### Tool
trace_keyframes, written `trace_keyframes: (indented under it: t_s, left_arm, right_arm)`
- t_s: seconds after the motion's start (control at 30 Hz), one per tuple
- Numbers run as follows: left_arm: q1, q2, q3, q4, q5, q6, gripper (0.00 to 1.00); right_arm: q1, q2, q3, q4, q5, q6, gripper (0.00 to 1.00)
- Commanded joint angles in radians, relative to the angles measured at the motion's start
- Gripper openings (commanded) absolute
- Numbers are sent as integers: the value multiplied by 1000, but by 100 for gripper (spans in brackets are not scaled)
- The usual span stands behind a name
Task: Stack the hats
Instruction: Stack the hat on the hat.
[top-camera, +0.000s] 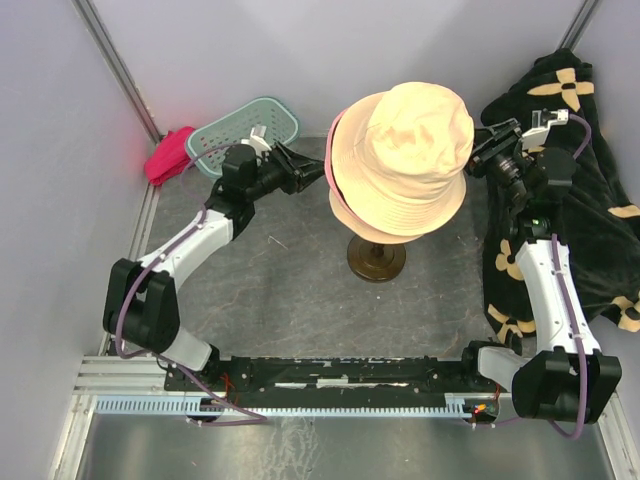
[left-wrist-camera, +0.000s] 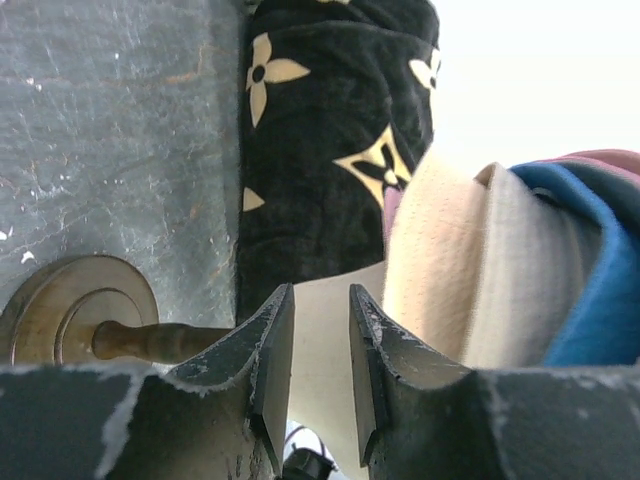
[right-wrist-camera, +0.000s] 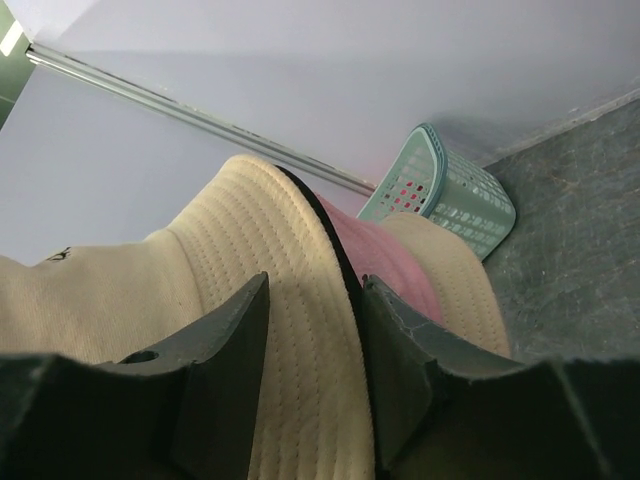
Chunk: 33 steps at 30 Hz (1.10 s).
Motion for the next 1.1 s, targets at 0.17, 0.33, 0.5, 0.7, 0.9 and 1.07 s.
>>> trace_keyframes:
  t_s: [0.17, 0.33, 0.5, 0.7, 0.9, 1.07]
  left_arm:
    - [31, -125, 118, -42, -120, 78, 37]
    - [30, -158, 104, 67, -160, 29, 39]
    - [30, -182, 104, 163, -194, -3, 40]
    - [18, -175, 122, 314, -155, -53, 41]
    - [-24, -163, 163, 352, -87, -2, 41]
    - [-33, -167, 170, 334, -83, 35, 41]
  right_arm:
    - [13, -22, 90, -3, -12, -36, 54]
    - [13, -15, 106, -6, -11, -34, 55]
    - [13, -34, 123, -69, 42, -71, 59]
    - [13, -55, 126, -100, 117, -86, 61]
    - [13, -54, 141, -116, 125, -106, 66]
    - [13, -53, 148, -113, 133, -110, 67]
